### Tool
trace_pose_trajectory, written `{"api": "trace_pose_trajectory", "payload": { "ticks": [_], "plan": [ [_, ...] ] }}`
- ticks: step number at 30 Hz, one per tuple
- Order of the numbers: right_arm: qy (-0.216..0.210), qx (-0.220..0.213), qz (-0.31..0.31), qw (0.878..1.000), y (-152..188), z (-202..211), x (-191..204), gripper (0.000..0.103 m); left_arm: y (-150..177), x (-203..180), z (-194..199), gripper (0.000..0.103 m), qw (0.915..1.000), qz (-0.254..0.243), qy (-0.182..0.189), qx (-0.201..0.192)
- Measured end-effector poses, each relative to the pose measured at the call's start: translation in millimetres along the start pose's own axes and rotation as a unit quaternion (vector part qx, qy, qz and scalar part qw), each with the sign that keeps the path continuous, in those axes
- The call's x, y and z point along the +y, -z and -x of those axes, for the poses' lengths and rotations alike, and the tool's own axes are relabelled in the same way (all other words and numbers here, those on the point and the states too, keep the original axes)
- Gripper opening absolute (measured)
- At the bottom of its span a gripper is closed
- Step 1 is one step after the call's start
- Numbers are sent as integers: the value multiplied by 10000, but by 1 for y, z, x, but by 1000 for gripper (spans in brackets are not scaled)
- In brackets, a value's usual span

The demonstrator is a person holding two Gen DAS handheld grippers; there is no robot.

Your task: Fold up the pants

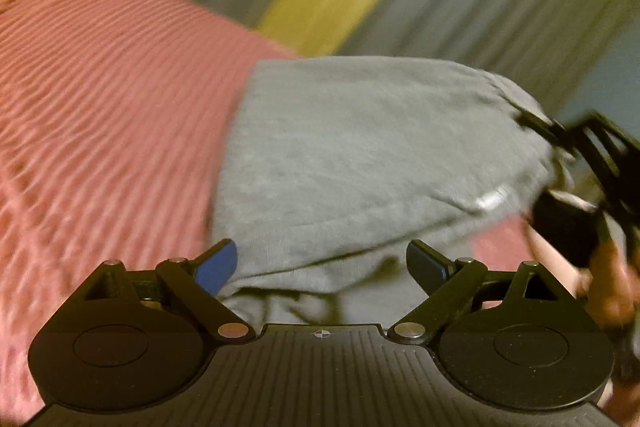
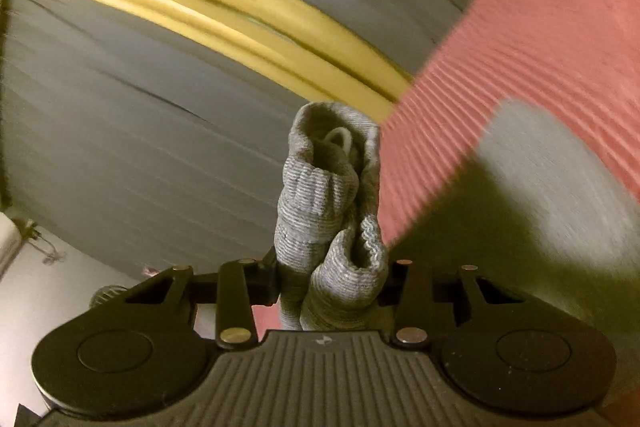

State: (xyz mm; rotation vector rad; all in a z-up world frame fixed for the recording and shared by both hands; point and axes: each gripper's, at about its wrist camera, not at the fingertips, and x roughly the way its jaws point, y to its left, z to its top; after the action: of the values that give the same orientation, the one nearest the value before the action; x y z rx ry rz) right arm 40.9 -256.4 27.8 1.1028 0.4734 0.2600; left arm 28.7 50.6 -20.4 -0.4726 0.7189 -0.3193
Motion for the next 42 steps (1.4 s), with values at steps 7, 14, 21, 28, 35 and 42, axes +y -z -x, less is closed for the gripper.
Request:
{"api": "trace_pose_trajectory", "payload": {
  "ticks": [7,14,21,28,35,42],
  "plan": [
    [-72,-46,-177,9998,2,10,-1,40,8,-6,-19,96,9937,-336,-983,427],
    [-118,-60,-287,9995,0,14,-11,40,4,12,-34,53,9828,20,-1790,458],
    [1303,-181,681,9890,21,26,-64,40,4,33,-29,56,9808,603,-1774,551],
    [2012,391,606,9769,14,12,-84,45,-3,40,-12,72,9802,949,-1709,312],
    [2648,-183,1257,9559,-1,47,-70,65,-5,20,12,72,9798,618,-1902,12],
    [2284,-7,1800,9568,0,44,-72,81,-5,-3,41,83,9674,197,-2439,-658]
  ]
}}
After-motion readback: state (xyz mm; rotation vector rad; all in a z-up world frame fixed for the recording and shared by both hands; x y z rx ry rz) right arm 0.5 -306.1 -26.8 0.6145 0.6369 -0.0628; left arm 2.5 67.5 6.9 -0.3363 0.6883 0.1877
